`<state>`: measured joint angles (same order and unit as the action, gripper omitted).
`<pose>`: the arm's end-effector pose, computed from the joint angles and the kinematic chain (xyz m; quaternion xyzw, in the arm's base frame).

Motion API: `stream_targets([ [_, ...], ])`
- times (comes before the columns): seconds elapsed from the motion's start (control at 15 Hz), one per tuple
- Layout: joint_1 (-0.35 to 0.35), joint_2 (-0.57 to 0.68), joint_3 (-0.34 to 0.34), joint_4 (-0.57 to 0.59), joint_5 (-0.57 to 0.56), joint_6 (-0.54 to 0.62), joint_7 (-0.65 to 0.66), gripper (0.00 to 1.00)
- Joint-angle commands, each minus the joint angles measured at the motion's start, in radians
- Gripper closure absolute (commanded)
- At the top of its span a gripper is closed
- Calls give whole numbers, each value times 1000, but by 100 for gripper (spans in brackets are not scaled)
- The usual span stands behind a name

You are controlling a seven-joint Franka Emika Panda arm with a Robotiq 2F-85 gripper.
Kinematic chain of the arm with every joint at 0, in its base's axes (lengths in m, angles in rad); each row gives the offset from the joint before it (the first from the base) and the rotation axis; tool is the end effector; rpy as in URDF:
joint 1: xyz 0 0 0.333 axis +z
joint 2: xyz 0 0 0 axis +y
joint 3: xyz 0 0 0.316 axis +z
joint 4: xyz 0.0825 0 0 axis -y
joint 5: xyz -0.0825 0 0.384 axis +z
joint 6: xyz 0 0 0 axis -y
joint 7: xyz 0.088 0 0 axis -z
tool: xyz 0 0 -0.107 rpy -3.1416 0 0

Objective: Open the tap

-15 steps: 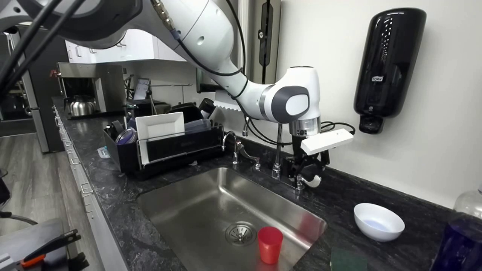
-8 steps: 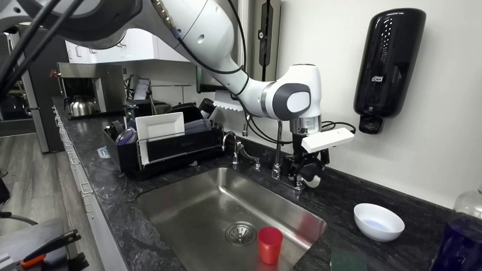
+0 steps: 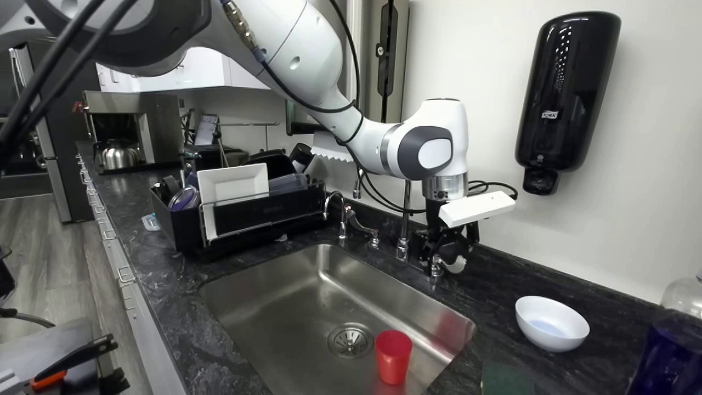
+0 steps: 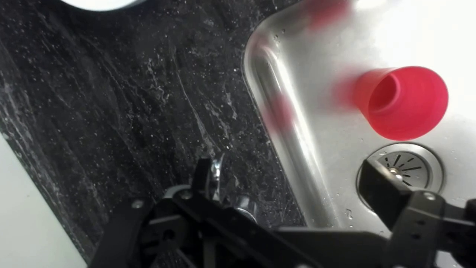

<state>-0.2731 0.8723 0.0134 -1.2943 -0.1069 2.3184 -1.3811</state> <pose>0.7357 -0.2002 0.2335 0.8273 0.5554 0.0247 0.0806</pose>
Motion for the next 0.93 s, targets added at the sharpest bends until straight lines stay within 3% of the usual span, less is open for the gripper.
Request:
stream_targets([
  [0.0, -11, 15, 16, 11, 19, -42, -32, 0],
  [0.87, -1, -23, 14, -66, 17, -14, -10, 0],
])
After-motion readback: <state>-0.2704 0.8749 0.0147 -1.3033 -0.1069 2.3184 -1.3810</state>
